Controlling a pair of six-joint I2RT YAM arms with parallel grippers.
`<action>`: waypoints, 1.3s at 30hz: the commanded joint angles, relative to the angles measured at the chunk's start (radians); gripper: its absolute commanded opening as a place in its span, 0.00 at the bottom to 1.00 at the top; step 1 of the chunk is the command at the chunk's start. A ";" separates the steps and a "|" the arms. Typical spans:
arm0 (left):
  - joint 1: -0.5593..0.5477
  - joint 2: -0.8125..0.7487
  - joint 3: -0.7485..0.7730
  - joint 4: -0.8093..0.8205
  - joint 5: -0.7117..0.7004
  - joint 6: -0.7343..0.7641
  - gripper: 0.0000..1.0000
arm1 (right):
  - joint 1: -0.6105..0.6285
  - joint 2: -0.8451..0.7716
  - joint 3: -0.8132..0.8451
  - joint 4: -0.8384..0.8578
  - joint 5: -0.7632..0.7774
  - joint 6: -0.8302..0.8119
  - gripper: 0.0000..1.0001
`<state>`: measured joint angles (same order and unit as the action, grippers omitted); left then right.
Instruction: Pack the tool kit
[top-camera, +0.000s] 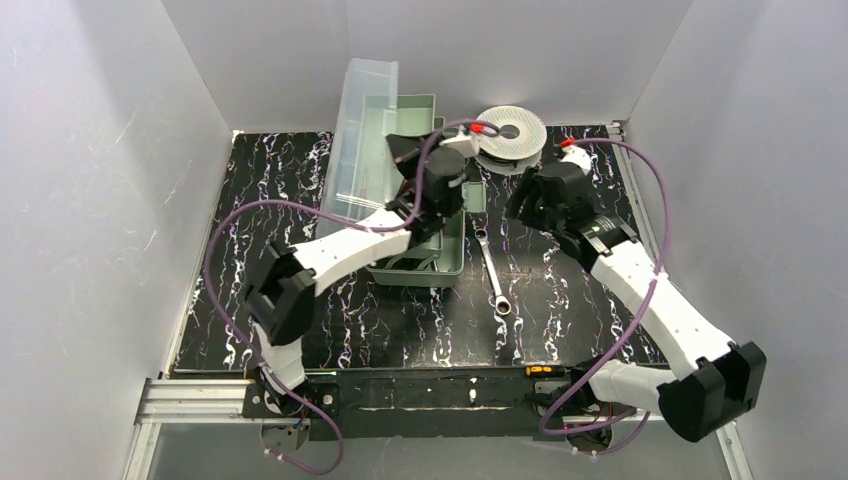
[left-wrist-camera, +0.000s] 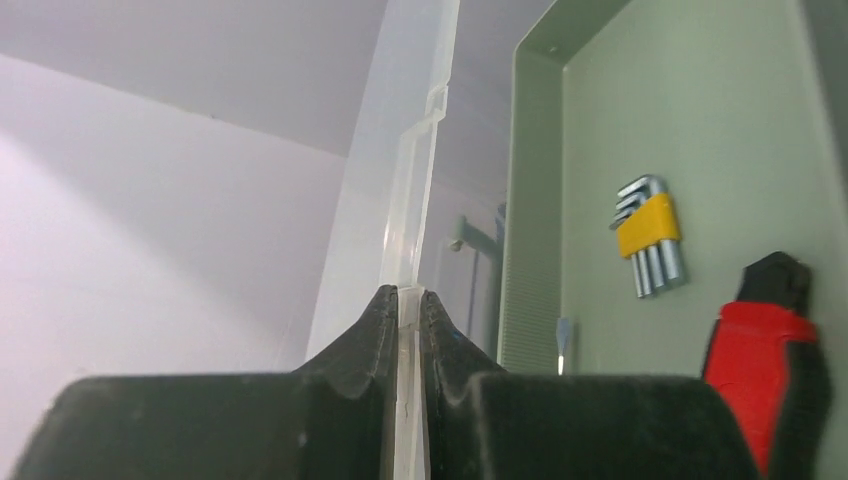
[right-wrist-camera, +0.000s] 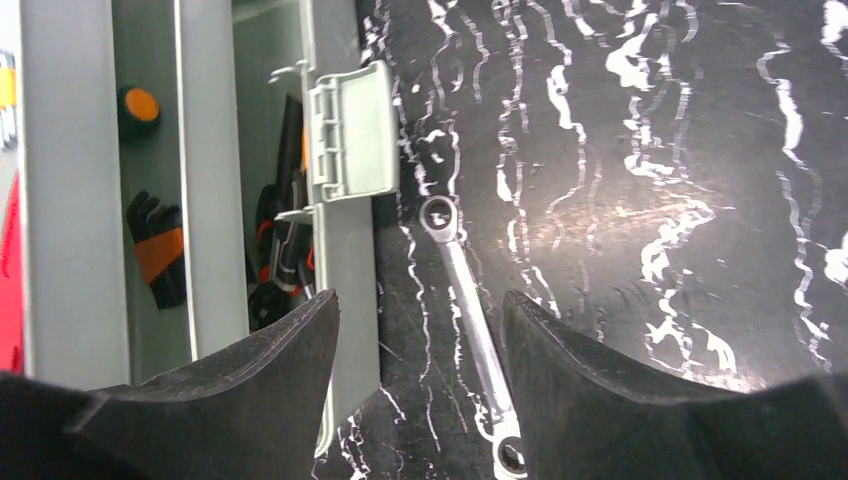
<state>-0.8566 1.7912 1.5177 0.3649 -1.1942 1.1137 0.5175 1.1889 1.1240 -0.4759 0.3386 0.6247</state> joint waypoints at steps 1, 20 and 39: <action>-0.069 0.119 0.039 0.422 -0.029 0.226 0.13 | -0.070 -0.098 -0.031 0.003 0.020 -0.002 0.69; -0.133 0.195 0.557 -0.835 0.639 -1.212 0.98 | -0.206 -0.360 -0.168 -0.043 0.116 0.016 0.79; 0.360 -0.235 0.174 -0.765 1.494 -1.662 1.00 | -0.315 -0.048 -0.101 0.088 -0.496 0.017 0.72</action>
<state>-0.5243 1.6428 1.7176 -0.3561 0.2153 -0.5396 0.2691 1.0641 0.9550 -0.4492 0.0090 0.5922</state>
